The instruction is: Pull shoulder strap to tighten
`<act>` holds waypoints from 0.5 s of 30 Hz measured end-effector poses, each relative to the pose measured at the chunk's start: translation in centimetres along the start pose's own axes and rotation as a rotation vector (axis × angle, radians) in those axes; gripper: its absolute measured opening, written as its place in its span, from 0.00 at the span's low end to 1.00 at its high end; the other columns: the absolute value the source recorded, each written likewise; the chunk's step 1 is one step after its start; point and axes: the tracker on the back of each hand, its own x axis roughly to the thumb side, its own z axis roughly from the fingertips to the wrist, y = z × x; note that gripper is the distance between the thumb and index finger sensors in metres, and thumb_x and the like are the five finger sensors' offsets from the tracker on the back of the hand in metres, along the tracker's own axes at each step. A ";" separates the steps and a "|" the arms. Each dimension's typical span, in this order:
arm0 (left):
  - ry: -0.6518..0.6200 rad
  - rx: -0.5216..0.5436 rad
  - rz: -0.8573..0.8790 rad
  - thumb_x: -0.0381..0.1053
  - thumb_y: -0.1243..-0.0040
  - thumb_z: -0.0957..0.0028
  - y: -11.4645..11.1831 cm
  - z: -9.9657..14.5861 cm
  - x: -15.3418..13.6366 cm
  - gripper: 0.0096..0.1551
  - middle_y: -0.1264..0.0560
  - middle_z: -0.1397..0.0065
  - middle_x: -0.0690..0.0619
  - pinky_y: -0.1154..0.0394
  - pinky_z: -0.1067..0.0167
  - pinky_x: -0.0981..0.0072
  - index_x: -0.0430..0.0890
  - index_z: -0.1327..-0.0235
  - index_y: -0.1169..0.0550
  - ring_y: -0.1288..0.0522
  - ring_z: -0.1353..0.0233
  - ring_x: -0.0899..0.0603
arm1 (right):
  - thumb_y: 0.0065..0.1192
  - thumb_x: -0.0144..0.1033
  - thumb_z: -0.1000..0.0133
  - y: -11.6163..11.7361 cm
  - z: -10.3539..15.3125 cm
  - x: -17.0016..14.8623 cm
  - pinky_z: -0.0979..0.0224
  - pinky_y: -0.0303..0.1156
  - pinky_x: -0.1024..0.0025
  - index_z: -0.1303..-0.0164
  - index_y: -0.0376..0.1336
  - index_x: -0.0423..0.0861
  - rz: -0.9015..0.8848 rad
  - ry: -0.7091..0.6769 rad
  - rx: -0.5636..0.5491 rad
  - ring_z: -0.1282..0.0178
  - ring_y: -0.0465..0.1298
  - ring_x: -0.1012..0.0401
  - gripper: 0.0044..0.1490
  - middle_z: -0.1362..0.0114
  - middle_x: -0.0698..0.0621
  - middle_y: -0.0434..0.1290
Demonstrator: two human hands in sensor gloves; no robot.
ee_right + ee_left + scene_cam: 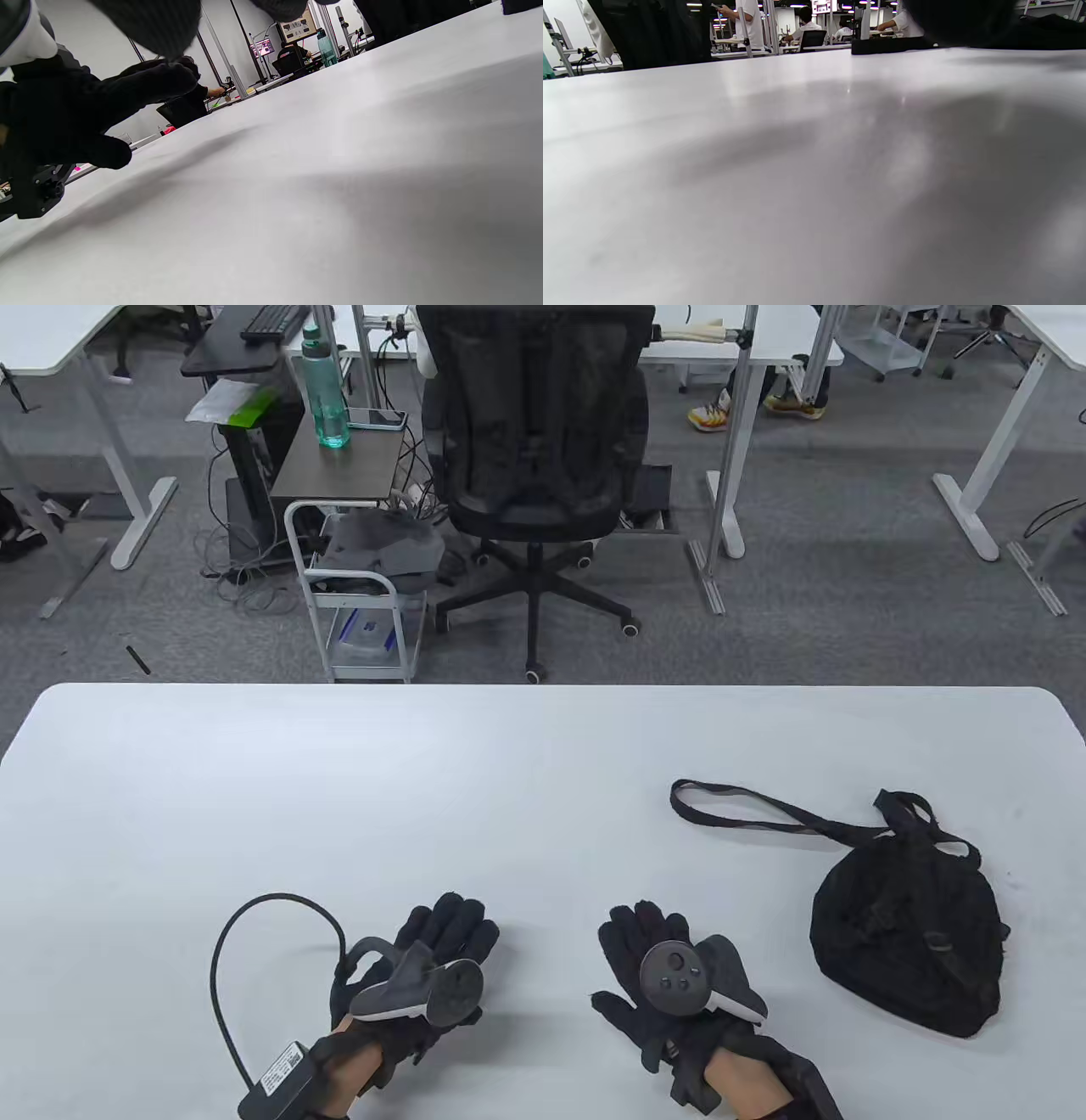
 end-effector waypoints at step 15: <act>0.013 -0.007 0.014 0.66 0.46 0.60 0.2 0.1 -0.6 0.57 0.65 0.15 0.46 0.56 0.23 0.38 0.53 0.25 0.59 0.64 0.17 0.35 | 0.52 0.56 0.48 -0.4 0.2 -0.7 0.31 0.29 0.40 0.22 0.45 0.34 -0.023 0.027 -0.012 0.23 0.37 0.35 0.53 0.19 0.34 0.42</act>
